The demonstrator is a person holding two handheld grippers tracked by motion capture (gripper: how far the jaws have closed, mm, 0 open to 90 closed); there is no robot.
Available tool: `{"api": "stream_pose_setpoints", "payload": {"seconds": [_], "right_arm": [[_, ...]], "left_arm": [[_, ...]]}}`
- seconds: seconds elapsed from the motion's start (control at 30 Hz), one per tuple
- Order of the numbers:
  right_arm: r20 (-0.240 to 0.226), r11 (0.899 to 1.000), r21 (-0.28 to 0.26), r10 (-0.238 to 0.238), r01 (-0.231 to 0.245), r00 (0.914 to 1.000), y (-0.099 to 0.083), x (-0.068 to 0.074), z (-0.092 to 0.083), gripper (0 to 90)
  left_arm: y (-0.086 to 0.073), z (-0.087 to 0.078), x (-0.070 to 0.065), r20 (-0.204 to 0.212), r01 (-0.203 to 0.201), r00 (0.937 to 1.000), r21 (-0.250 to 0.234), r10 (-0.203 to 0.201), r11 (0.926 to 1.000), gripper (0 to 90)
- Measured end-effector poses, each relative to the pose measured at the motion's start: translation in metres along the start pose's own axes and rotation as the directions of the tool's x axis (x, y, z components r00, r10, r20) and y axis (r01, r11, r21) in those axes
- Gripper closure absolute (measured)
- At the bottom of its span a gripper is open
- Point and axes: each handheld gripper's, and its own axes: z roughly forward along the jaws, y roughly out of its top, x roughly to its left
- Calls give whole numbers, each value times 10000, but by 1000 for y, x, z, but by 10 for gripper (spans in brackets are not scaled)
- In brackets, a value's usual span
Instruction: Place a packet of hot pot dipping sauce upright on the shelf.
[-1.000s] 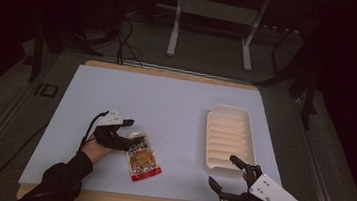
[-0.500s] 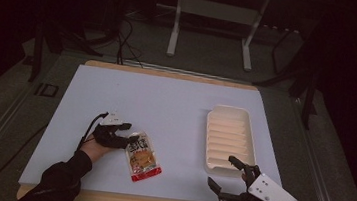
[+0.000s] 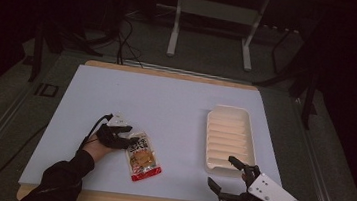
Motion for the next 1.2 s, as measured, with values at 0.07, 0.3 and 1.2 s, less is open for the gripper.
{"api": "stream_pose_setpoints", "payload": {"seconds": [0.07,0.3,1.2], "right_arm": [[-16,10000,17,3,-3,10000,0,0,0,146],[-79,9999,96,45,-44,10000,-1,0,2,146],[-101,9999,-16,100,-100,9999,-1,-2,-1,194]], "left_arm": [[3,1,-1,56,14,10000,261,-15,9997,480],[11,4,-5,-33,177,9998,1059,-175,9942,491],[19,-3,-14,-63,259,9997,1119,-253,9934,900]]}}
